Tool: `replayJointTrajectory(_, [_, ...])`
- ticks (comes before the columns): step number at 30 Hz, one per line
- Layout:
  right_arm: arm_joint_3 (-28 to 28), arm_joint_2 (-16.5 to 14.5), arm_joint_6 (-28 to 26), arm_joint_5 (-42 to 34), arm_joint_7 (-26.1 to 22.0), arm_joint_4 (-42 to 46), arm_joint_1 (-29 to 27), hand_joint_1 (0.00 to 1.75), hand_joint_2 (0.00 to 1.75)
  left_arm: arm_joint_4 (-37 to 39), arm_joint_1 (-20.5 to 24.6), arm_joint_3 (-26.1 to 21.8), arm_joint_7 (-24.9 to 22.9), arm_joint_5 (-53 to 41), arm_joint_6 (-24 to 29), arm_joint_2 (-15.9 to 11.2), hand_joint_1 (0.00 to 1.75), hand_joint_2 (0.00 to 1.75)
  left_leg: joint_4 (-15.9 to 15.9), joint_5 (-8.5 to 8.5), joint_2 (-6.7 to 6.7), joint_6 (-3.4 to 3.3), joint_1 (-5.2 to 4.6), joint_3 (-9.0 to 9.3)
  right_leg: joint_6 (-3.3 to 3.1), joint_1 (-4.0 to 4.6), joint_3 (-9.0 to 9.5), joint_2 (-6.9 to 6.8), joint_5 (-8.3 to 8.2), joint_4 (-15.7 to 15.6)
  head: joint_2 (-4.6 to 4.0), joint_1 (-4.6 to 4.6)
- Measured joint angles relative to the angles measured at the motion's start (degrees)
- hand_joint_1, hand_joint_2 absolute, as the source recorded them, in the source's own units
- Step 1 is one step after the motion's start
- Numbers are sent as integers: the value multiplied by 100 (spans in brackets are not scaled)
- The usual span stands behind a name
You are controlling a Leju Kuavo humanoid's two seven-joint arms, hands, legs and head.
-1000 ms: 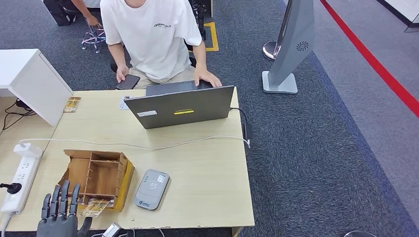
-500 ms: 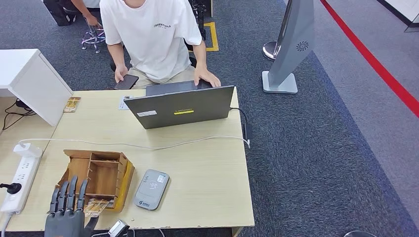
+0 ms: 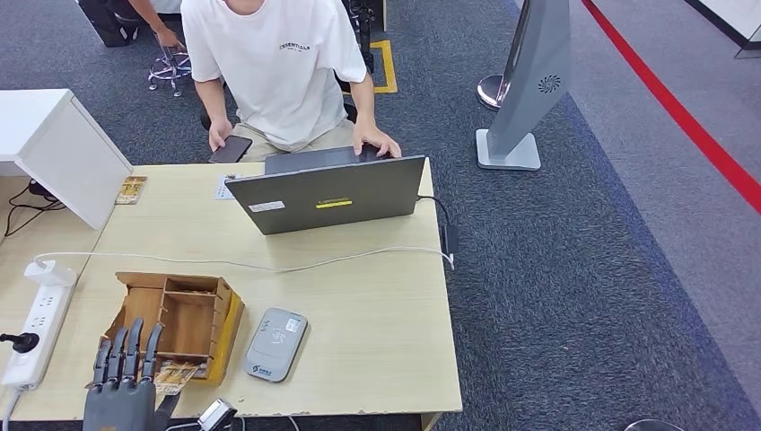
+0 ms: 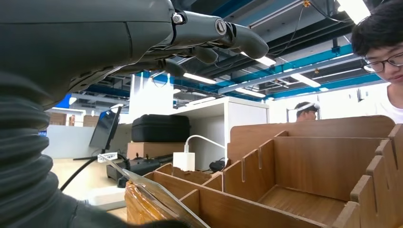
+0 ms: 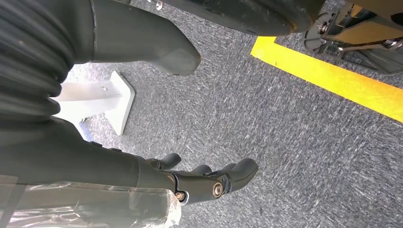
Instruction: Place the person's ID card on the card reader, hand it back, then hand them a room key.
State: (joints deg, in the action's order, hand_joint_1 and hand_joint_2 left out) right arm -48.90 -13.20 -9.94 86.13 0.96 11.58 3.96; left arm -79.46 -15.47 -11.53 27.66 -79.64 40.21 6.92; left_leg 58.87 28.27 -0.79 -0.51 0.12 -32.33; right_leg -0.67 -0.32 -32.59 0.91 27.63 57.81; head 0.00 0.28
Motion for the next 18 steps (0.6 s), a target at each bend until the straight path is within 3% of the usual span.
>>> replayJointTrajectory(3, [1, 0, 7, 4, 0, 1, 0, 0, 175, 40, -6, 97, -91, 155, 0, -88, 175, 175, 0, 0, 0, 0, 0, 0, 0, 0, 0, 0, 0, 0, 0, -1])
replayJointTrajectory(7, [-1, 0, 30, 7, -5, 1, 0, 0, 175, 128, -13, 296, -209, 425, -1, -251, 175, 0, 0, 0, 0, 0, 0, 0, 0, 0, 0, 0, 0, 0, 0, -1])
replayJointTrajectory(17, [0, 0, 33, 7, -9, 1, 0, 0, 175, 308, 18, 661, -332, 639, 1, -502, 175, 0, 0, 0, 0, 0, 0, 0, 0, 0, 1, 0, 0, 0, 0, 1])
replayJointTrajectory(18, [1, 0, 33, 7, -9, 1, 0, 0, 175, 314, 25, 680, -343, 653, 1, -515, 175, 44, 0, 0, 0, 0, 0, 0, 0, 0, 1, 0, 0, 0, 0, 1])
